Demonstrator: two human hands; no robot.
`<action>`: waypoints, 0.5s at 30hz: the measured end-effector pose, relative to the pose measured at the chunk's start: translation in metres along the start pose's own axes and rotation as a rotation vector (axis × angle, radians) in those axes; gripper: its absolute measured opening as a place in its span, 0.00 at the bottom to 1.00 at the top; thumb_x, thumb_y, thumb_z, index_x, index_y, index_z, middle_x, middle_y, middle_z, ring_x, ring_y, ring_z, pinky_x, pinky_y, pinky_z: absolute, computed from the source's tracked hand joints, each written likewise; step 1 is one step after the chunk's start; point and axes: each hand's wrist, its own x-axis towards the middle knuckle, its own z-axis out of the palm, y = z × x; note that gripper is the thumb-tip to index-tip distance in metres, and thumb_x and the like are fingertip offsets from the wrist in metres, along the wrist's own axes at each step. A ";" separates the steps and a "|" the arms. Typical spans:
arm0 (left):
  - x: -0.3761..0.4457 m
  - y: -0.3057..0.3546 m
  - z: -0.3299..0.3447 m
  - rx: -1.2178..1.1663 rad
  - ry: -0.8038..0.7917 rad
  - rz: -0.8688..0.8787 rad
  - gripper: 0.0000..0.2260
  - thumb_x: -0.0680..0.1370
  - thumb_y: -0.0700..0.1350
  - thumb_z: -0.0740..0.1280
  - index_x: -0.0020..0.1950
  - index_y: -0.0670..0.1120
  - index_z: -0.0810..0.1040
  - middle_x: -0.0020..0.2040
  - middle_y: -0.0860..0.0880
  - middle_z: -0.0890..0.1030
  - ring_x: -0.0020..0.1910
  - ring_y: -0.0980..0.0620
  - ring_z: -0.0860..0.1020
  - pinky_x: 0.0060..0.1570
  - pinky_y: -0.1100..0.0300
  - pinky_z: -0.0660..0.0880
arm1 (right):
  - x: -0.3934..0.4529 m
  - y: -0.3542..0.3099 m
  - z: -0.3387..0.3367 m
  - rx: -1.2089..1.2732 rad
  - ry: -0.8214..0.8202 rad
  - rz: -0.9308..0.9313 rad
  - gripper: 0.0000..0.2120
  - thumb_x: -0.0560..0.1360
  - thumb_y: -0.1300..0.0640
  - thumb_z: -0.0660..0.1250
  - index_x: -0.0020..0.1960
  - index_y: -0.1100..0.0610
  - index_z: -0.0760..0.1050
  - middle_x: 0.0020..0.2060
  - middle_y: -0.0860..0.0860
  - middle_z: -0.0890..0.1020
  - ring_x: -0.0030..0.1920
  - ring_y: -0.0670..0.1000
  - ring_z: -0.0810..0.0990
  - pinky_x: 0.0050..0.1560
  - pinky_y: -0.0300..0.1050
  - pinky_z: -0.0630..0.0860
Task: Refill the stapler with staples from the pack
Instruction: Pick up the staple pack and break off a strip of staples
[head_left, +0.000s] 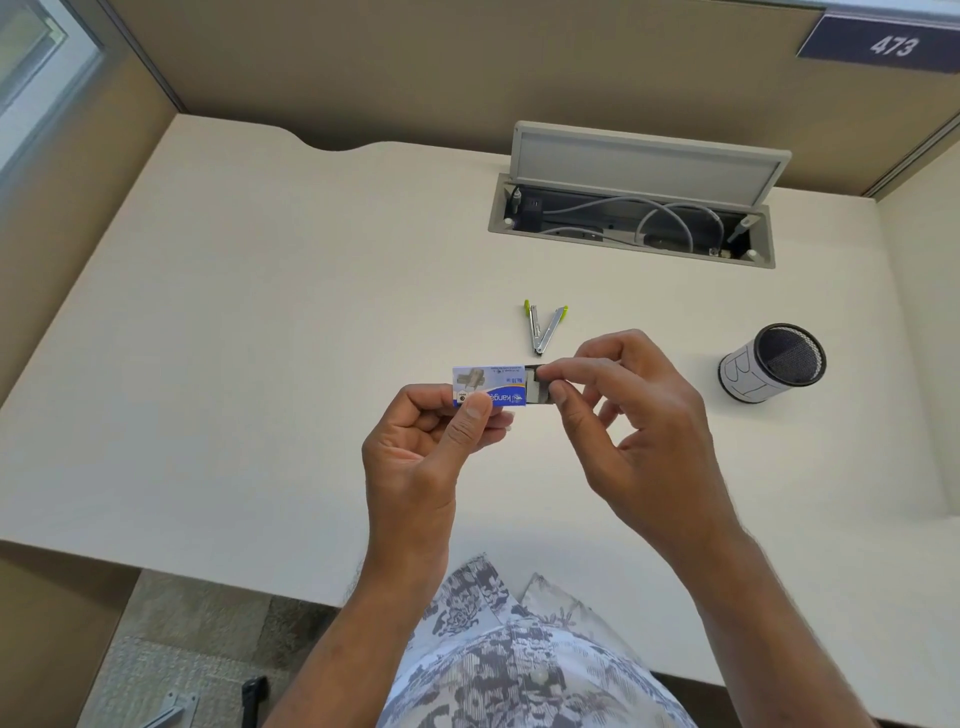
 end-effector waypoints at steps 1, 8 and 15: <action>0.000 0.000 0.000 0.000 -0.001 0.003 0.06 0.75 0.41 0.74 0.49 0.41 0.80 0.44 0.39 0.89 0.41 0.43 0.88 0.46 0.56 0.84 | 0.001 -0.001 -0.001 -0.006 -0.006 -0.002 0.08 0.79 0.59 0.67 0.54 0.55 0.85 0.48 0.50 0.78 0.42 0.49 0.79 0.36 0.42 0.76; 0.001 0.003 0.000 -0.009 0.002 0.022 0.11 0.74 0.44 0.75 0.50 0.39 0.79 0.43 0.40 0.89 0.40 0.44 0.88 0.46 0.56 0.84 | 0.001 -0.003 -0.001 -0.056 0.041 0.013 0.08 0.78 0.59 0.70 0.55 0.55 0.85 0.47 0.50 0.79 0.38 0.48 0.79 0.34 0.43 0.76; -0.001 0.003 0.001 -0.007 -0.003 0.029 0.14 0.71 0.48 0.76 0.49 0.41 0.80 0.43 0.40 0.89 0.40 0.44 0.88 0.46 0.57 0.84 | 0.003 -0.005 -0.001 -0.063 0.067 0.082 0.05 0.77 0.59 0.72 0.52 0.56 0.85 0.43 0.50 0.81 0.37 0.49 0.79 0.33 0.41 0.75</action>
